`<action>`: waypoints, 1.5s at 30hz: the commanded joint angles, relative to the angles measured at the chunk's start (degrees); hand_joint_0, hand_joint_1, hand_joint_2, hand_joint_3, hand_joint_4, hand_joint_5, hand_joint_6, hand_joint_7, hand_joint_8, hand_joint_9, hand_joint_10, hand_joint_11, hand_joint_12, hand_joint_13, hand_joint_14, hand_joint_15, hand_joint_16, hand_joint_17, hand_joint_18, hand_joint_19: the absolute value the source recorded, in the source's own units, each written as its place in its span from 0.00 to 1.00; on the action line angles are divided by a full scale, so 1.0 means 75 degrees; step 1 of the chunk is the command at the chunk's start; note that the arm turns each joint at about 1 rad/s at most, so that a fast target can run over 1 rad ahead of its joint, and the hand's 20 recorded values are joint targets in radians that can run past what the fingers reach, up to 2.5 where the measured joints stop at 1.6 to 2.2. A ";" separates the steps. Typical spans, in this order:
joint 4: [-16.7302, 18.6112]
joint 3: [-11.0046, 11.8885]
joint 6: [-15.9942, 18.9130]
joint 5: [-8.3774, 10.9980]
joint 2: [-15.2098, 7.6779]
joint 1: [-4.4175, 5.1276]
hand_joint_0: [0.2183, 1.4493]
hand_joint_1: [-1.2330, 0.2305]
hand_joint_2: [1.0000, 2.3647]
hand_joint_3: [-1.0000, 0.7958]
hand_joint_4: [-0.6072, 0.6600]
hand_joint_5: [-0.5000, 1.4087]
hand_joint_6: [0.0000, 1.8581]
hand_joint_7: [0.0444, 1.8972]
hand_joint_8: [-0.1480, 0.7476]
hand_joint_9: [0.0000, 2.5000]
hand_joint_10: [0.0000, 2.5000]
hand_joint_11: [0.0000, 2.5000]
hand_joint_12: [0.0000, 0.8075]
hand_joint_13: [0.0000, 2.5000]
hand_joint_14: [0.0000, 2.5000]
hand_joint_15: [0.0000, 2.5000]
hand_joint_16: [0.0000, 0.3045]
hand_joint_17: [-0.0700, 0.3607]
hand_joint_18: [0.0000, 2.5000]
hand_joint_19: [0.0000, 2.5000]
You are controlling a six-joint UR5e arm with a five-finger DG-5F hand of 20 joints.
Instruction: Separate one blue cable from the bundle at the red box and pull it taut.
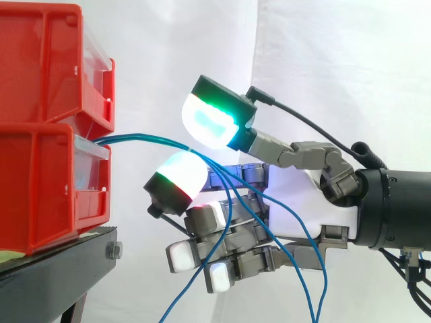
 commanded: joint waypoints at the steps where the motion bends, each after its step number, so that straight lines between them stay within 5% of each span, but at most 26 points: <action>1: 0.0001 0.0002 0.0000 -0.0004 0.0000 -0.0007 0.34 0.51 0.00 0.28 0.56 0.18 0.47 0.65 0.54 0.43 0.01 0.45 0.51 0.37 0.01 0.24 0.16 0.42 0.34 0.33; 10: 0.0001 0.0002 0.0000 -0.0004 0.0000 0.0005 0.35 0.31 0.01 0.42 0.54 0.18 0.47 0.69 0.55 0.42 0.01 0.45 0.52 0.36 0.01 0.25 0.17 0.43 0.33 0.33; 19: 0.0001 0.0002 0.0000 0.0008 0.0000 -0.0007 0.42 0.25 0.01 0.34 0.48 0.17 0.48 0.70 0.54 0.40 0.01 0.45 0.50 0.35 0.01 0.24 0.17 0.43 0.33 0.32; 34: -0.0035 0.0002 0.0152 0.0031 0.0000 -0.0007 0.46 0.24 0.00 0.28 0.45 0.17 0.48 0.68 0.53 0.41 0.01 0.46 0.49 0.36 0.01 0.24 0.16 0.42 0.33 0.30; 45: -0.0035 0.0014 0.0188 0.0031 0.0000 -0.0018 0.25 0.36 0.00 0.28 0.56 0.18 0.47 0.65 0.55 0.42 0.01 0.45 0.52 0.37 0.01 0.25 0.17 0.44 0.34 0.32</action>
